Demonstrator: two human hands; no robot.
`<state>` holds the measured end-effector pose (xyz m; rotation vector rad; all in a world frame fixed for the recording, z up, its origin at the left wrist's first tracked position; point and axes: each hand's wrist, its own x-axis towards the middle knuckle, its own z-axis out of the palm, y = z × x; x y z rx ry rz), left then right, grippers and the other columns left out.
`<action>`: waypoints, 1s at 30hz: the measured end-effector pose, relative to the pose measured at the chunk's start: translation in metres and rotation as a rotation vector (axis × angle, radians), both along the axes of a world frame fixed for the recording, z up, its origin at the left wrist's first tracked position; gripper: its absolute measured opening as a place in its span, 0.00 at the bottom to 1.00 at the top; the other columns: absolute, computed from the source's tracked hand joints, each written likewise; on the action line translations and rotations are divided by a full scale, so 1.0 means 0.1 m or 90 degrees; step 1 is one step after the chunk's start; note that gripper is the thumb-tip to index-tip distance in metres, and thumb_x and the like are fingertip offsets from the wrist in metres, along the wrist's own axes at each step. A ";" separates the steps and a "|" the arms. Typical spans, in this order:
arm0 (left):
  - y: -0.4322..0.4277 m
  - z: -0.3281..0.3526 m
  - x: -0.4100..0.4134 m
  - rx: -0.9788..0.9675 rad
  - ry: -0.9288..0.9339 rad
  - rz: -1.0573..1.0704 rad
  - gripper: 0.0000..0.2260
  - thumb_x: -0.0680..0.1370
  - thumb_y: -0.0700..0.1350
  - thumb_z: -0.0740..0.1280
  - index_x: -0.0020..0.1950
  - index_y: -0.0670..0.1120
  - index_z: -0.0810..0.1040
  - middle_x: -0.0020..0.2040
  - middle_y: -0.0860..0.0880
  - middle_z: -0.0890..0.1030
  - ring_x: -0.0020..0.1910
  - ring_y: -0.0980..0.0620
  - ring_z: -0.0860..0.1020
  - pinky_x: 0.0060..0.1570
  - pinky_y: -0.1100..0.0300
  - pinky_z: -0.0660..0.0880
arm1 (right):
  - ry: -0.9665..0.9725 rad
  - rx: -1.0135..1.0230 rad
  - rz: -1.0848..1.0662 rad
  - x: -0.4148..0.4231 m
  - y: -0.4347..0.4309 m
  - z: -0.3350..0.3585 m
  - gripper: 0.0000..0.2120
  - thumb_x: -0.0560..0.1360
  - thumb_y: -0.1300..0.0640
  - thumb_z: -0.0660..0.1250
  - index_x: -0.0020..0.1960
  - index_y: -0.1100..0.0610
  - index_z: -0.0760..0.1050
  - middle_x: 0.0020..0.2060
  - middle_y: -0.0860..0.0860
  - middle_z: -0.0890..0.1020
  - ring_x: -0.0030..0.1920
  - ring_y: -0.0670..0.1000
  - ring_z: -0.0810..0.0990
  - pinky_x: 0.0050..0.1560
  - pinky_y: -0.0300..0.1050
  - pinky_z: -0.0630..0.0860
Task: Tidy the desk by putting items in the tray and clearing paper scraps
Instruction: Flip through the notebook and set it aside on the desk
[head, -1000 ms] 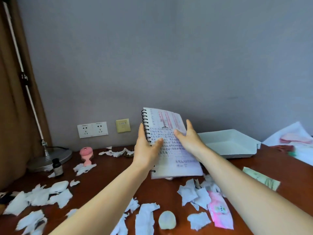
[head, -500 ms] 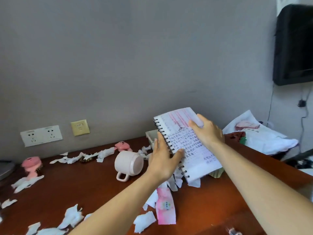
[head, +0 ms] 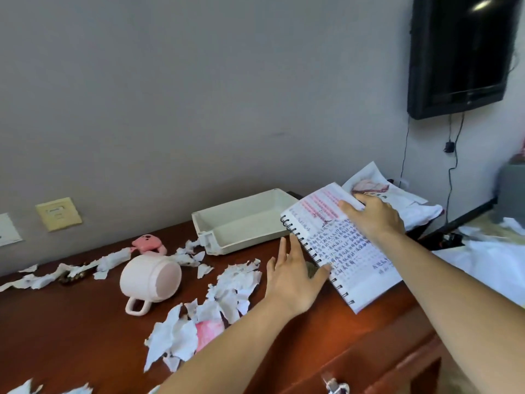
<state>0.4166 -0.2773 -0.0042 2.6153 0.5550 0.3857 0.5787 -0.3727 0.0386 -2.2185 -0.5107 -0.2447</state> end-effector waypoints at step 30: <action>0.04 -0.36 0.30 0.084 0.162 0.111 0.29 0.79 0.64 0.43 0.78 0.54 0.43 0.79 0.47 0.45 0.78 0.50 0.39 0.73 0.46 0.35 | -0.050 -0.333 0.070 0.41 0.41 -0.70 0.23 0.78 0.41 0.55 0.70 0.46 0.68 0.67 0.53 0.71 0.69 0.56 0.64 0.67 0.52 0.61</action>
